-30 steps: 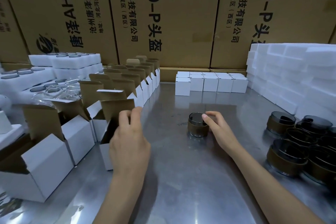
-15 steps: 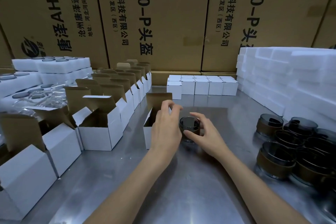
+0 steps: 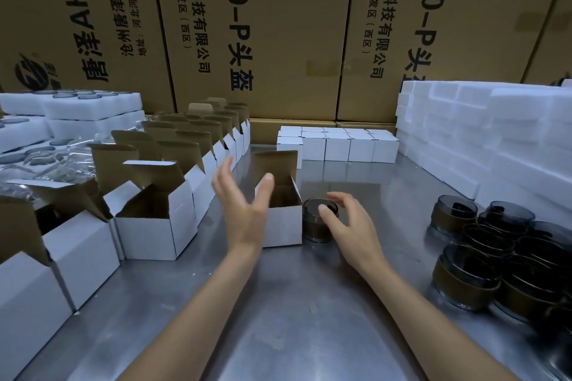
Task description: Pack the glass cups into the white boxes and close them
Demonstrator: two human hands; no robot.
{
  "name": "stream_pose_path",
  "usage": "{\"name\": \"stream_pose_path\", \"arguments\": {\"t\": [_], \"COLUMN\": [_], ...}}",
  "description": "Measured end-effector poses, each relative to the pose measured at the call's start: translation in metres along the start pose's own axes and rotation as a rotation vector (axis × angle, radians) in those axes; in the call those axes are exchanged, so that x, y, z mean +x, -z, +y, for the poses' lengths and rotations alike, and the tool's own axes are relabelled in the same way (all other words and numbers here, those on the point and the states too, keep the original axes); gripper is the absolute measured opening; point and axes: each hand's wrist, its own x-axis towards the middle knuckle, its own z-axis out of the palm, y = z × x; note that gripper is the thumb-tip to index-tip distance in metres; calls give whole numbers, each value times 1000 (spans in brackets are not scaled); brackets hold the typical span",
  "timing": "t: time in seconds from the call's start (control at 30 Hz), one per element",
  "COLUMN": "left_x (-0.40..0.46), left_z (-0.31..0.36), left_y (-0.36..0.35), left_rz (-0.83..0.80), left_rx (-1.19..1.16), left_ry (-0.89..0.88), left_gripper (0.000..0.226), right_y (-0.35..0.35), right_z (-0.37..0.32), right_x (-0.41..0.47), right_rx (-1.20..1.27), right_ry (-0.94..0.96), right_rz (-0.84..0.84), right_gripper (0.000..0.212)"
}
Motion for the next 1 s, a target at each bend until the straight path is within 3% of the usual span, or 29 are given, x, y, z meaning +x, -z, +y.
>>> {"name": "stream_pose_path", "arguments": {"t": [0.07, 0.13, 0.27, 0.4, 0.5, 0.6, 0.7, 0.87, 1.0], "left_x": [3, 1, -5, -10, -10, -9, -4, 8, 15], "left_z": [-9, -16, -19, -20, -22, -16, -15, -14, -8], "left_y": [5, 2, -11, -16, -17, -14, -8, 4, 11], "left_rz": [-96, -207, -268, -271, -186, -89, -69, -225, -346], "left_rx": [-76, -91, -43, -55, -160, -278, -297, -158, -69], "left_ry": [281, 376, 293, 312, 350, 475, 455, 319, 358], "left_gripper": [73, 77, 55, 38, 32, 29, 29, 42, 36], "right_y": [-3, -8, -14, -10, -11, -12, -12, -11, -7], "right_z": [-5, -12, -23, -24, -26, -27, -24, -23, -26], "right_x": [1, 0, -3, -4, -6, -8, -6, -6, -7], "right_rx": [25, 54, 24, 38, 79, 140, 143, 143, 183], "right_ry": [-23, -34, -58, -65, -71, -114, -128, -117, -123], "right_rz": [36, 31, -9, 67, 78, 73, 93, 90, 66], "right_gripper": [38, 46, 72, 48, 34, 41, 53, 38, 42]}}
